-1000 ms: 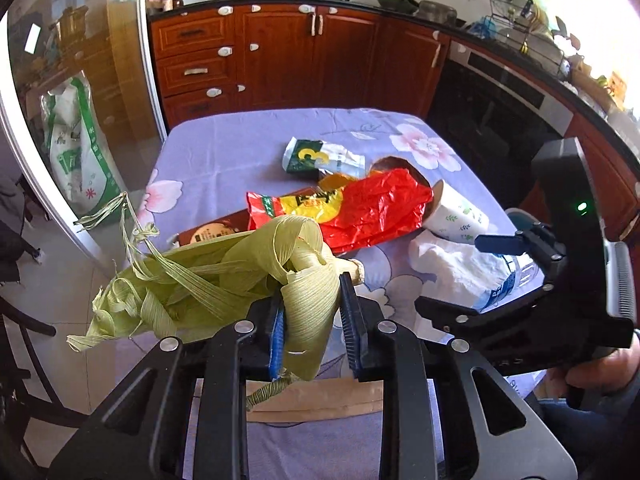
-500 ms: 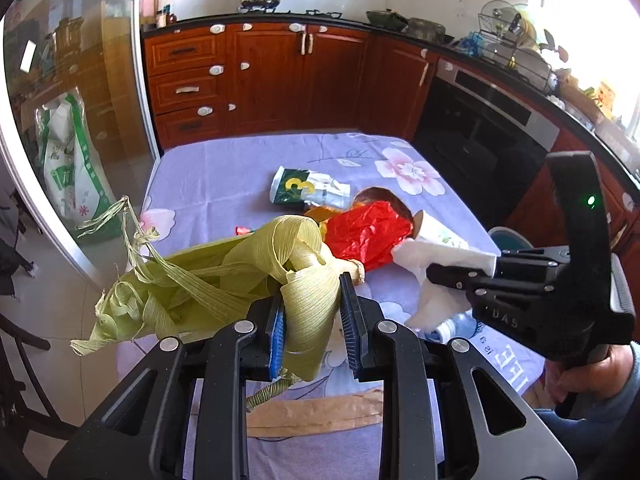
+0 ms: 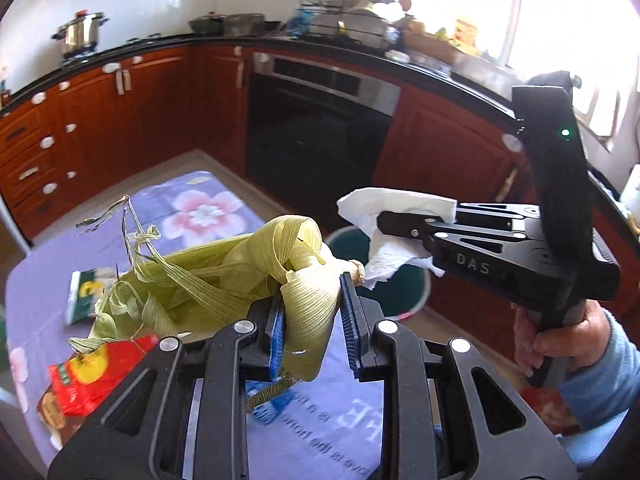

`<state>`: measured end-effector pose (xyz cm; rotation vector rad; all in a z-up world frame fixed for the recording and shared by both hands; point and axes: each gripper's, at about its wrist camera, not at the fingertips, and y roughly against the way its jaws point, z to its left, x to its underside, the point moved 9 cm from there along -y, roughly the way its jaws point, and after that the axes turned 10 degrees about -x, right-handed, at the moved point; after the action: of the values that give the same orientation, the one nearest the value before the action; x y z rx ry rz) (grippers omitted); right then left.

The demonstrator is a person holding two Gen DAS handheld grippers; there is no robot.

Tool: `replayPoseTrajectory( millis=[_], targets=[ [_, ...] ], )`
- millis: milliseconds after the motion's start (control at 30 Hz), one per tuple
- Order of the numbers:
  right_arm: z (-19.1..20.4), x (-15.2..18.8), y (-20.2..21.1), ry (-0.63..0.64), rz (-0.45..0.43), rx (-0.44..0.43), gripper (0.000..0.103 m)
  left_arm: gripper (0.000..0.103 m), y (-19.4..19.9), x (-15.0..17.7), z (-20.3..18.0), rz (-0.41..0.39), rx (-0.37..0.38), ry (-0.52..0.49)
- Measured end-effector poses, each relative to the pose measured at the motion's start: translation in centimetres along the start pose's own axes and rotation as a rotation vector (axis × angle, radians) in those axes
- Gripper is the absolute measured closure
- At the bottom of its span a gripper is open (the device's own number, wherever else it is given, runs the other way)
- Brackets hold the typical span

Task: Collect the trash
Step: 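Carry the corn husks and tissue in both grippers over the green trash bin, then open the left gripper to drop the husks while the right releases the tissue into the bin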

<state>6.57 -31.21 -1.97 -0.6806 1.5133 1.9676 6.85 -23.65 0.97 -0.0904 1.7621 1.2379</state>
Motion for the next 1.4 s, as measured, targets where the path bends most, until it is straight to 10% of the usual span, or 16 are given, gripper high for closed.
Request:
replayPoseTrajectory(
  millis=[233,500,733,933,1400],
  targets=[
    [-12.6,3.0,2.5,-0.173,-0.027,0.131,0.1,0.077,-9.4,-1.6,-11.3,0.138,0.172,-0.165],
    [-20.1,7.1,1.5,-0.333,-0.005,0.139,0.099,0.077,-20.2,0.9,-16.1,0.322,0.227,-0.183],
    [-22.3,7.6,-1.9,-0.375,0.038,0.101,0.099,0.076,-25.4,1.2,-14.7,0.381,0.187,-0.161],
    [-22.9,7.0,-4.9,-0.376,0.067,0.071,0.099,0.04,-27.3,0.2,-14.7,0.364,0.107,-0.164],
    [-22.8,6.7,-7.5,-0.381,0.108,0.045,0.096,0.019,-25.6,-1.5,-12.2,0.321,0.041,-0.112]
  ],
)
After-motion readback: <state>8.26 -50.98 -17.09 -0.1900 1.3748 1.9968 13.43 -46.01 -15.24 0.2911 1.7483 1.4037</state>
